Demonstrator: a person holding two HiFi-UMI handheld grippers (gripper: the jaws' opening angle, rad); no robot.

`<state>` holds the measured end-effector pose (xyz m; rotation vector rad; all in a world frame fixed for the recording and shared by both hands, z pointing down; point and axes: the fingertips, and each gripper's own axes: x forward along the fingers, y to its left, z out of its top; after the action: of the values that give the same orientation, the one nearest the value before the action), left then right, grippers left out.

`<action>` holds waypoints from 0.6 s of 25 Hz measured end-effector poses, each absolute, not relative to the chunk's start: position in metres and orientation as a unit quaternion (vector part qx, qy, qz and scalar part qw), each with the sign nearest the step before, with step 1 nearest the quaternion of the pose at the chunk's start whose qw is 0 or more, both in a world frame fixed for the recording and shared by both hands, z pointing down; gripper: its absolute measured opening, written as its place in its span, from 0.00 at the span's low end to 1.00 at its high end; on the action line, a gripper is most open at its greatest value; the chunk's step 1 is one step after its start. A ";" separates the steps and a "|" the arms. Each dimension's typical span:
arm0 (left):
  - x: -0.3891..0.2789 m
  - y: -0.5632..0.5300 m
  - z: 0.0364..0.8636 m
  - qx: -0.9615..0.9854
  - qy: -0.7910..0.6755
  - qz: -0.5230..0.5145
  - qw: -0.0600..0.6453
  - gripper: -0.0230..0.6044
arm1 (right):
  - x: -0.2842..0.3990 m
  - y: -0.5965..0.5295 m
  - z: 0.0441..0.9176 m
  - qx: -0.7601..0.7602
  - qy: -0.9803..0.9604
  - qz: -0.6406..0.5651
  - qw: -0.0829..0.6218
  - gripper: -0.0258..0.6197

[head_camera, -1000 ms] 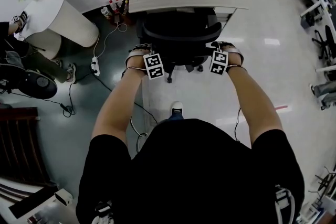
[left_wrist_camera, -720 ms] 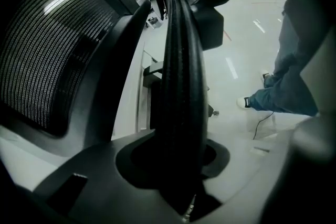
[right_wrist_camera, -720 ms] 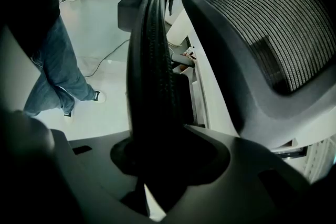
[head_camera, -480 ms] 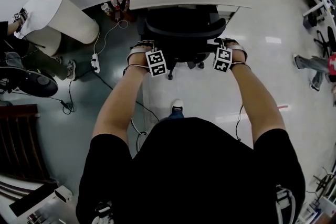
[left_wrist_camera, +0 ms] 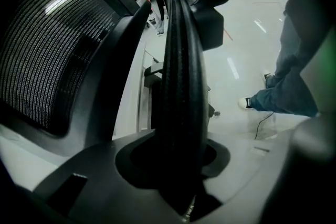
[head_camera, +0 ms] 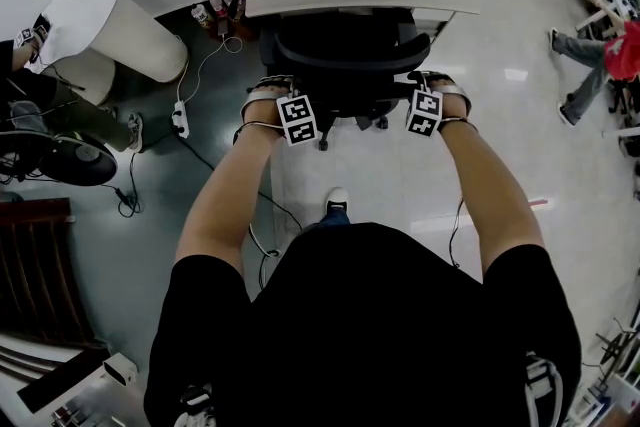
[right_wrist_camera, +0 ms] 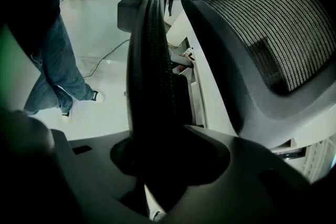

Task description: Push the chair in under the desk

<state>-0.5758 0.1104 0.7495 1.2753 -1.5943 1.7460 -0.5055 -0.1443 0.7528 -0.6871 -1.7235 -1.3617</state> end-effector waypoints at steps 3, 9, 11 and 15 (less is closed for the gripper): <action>-0.574 0.111 0.750 0.463 -0.578 0.632 0.229 0.24 | -0.504 -0.144 0.753 -0.275 -0.683 -0.539 0.409 0.27; -0.568 0.115 0.754 0.469 -0.575 0.622 0.249 0.28 | -0.502 -0.141 0.752 -0.276 -0.686 -0.527 0.419 0.33; -0.568 0.116 0.751 0.472 -0.579 0.616 0.251 0.29 | -0.504 -0.142 0.747 -0.262 -0.690 -0.528 0.419 0.35; -0.568 0.124 0.741 0.464 -0.596 0.605 0.253 0.34 | -0.497 -0.143 0.734 -0.241 -0.701 -0.533 0.408 0.37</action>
<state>-0.5675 0.1243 0.7414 1.2604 -1.6197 1.6461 -0.4966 -0.1428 0.7342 -0.6072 -1.7668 -1.3447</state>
